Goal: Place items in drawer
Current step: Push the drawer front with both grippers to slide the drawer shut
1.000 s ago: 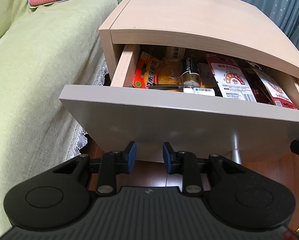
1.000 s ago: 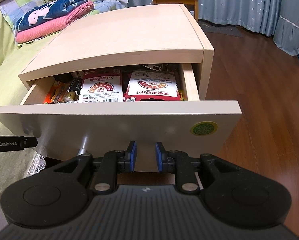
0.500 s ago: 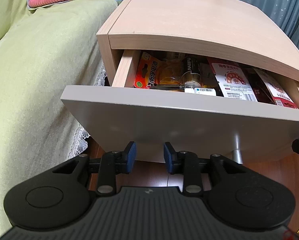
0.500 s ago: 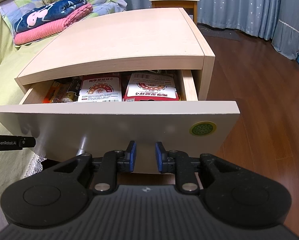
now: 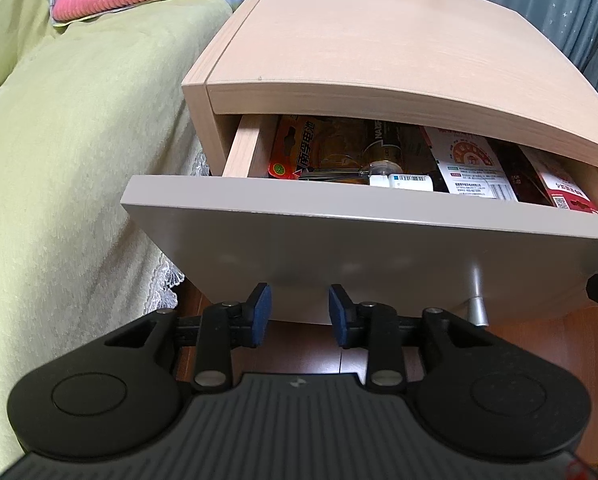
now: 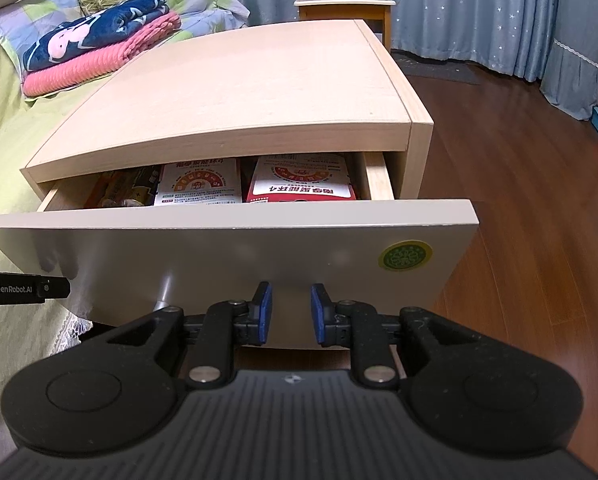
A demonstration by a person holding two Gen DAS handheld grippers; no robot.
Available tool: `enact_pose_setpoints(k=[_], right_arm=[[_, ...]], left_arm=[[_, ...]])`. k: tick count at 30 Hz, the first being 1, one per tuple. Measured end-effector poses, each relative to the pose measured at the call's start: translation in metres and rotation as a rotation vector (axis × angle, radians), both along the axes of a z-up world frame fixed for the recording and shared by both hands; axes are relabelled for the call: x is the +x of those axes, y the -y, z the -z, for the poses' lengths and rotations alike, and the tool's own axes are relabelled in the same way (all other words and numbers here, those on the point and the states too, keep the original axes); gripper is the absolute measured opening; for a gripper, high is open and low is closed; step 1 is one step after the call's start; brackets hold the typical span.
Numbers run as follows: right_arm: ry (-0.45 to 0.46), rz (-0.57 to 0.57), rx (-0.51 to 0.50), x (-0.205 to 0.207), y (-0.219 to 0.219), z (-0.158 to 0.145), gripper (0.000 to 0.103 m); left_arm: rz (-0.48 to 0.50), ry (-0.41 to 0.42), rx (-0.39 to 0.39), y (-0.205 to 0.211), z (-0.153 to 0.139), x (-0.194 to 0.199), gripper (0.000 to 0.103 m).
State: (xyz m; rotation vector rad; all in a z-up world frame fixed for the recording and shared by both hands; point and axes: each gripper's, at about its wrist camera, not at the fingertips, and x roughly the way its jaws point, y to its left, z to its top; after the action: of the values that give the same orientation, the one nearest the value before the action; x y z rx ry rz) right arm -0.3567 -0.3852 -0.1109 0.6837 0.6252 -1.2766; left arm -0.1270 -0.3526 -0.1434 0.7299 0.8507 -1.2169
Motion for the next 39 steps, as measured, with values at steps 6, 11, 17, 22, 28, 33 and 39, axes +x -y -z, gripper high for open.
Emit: enact_pose_setpoints(k=[6, 11, 17, 22, 28, 33, 39], right_arm=[[-0.006, 0.014, -0.009, 0.0, 0.002, 0.002, 0.019], [-0.006, 0.023, -0.015, -0.001, 0.006, 0.002, 0.023], [-0.009, 0.03, -0.017, 0.0, 0.011, 0.002, 0.024], [-0.01, 0.031, -0.021, 0.001, 0.015, 0.003, 0.024], [-0.013, 0.029, -0.029, 0.002, 0.021, 0.004, 0.025], [-0.01, 0.031, -0.033, 0.001, 0.025, 0.005, 0.026], [-0.004, 0.039, -0.024, -0.001, 0.029, 0.007, 0.026]], left_arm=[[0.0, -0.002, -0.011, 0.0, -0.001, 0.001, 0.046], [-0.002, -0.006, -0.011, -0.001, -0.001, 0.002, 0.046], [-0.006, -0.015, -0.011, -0.003, 0.001, 0.004, 0.046], [-0.011, -0.015, -0.013, -0.001, 0.0, 0.004, 0.047], [-0.02, -0.026, -0.023, -0.002, -0.001, 0.007, 0.048], [-0.027, -0.027, -0.024, -0.002, 0.0, 0.008, 0.049], [-0.027, -0.029, -0.014, -0.002, 0.002, 0.007, 0.049]])
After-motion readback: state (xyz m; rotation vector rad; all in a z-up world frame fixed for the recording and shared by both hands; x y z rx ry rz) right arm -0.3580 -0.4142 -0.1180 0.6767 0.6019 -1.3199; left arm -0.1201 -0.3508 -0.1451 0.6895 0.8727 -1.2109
